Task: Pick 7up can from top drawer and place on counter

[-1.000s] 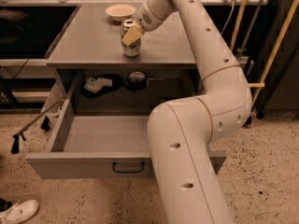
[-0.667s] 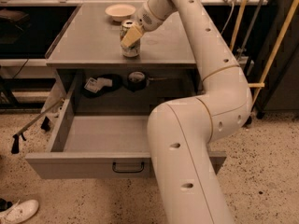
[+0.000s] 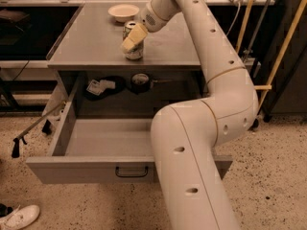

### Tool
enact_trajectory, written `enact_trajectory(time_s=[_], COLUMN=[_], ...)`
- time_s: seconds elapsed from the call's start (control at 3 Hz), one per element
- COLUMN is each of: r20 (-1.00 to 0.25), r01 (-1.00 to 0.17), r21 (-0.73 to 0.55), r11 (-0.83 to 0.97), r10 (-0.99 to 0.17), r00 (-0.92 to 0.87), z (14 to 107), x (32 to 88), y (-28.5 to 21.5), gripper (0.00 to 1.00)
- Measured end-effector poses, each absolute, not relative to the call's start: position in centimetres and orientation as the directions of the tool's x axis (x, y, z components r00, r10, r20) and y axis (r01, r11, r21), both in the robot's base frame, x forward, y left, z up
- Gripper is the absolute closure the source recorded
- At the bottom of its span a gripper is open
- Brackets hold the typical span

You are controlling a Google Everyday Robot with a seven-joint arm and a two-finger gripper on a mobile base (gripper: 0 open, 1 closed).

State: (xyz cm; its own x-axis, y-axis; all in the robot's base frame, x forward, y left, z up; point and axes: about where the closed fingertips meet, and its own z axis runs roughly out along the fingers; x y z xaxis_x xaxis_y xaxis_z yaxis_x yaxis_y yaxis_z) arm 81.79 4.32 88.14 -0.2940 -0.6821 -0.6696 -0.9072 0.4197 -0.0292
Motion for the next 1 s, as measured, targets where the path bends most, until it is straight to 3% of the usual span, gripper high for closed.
enact_trajectory(time_s=[0.67, 1.0], r20=[-0.679, -0.726], r01=[-0.884, -0.821], r21=[-0.005, -0.009], r11=[0.467, 0.571], r10=[-0.65, -0.569], r00=[-0.34, -0.387], z=[91.2, 96.5], x=[80.4, 79.5], y=[2.2, 0.0], gripper=[0.0, 0.0])
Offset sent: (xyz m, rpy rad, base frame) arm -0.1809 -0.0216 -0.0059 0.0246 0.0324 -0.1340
